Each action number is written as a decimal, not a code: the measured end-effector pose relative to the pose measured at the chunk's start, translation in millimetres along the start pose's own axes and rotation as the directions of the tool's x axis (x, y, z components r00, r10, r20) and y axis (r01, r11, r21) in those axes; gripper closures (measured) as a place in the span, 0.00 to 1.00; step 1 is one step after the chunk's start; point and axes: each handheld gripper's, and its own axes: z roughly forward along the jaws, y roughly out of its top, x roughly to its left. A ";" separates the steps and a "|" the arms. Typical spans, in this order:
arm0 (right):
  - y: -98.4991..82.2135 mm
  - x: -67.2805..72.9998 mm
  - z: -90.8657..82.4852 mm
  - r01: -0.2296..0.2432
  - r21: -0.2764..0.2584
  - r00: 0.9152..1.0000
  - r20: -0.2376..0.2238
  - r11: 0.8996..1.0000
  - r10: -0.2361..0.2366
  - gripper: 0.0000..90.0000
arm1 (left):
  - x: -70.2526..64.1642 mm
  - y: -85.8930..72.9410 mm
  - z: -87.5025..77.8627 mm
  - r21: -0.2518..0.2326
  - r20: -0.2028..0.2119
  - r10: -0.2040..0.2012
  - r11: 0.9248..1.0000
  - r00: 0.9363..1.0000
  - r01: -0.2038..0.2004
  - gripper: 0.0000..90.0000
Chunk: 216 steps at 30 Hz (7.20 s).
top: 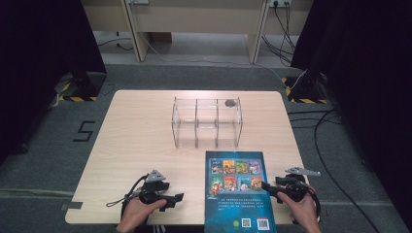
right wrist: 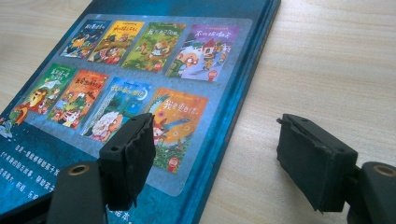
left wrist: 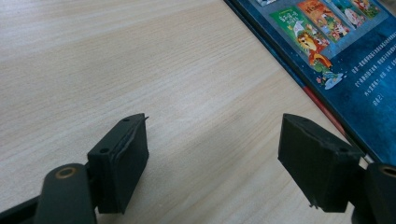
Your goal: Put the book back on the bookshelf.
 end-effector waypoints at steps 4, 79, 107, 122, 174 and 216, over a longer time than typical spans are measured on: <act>-0.2 0.0 0.4 0.002 0.002 1.000 -0.001 1.000 -0.002 0.31 | 0.1 0.1 0.0 0.000 0.000 -0.002 1.000 1.000 0.002 0.26; -2.5 63.9 32.5 0.056 0.068 0.983 -0.179 0.996 -0.043 0.30 | 4.1 -2.9 -0.5 0.022 0.205 -0.235 0.972 0.950 0.235 0.30; -2.1 73.1 38.4 0.071 0.068 0.977 -0.205 0.995 -0.056 0.27 | -8.2 -2.0 9.2 0.093 0.290 -0.430 0.902 0.855 0.422 0.27; -2.6 73.7 38.6 0.068 0.065 0.976 -0.209 0.996 -0.053 0.26 | -5.0 -3.5 8.8 0.103 0.315 -0.506 0.859 0.803 0.501 0.26; -1.9 73.3 36.8 0.052 0.074 0.983 -0.178 0.996 -0.038 0.19 | 14.5 -14.9 12.3 0.140 0.450 -0.598 0.781 0.663 0.609 0.57; -8.2 74.8 41.5 -0.015 0.099 0.948 -0.314 0.995 0.046 0.52 | -9.3 6.8 23.4 0.105 0.372 -0.256 0.967 0.892 0.234 0.79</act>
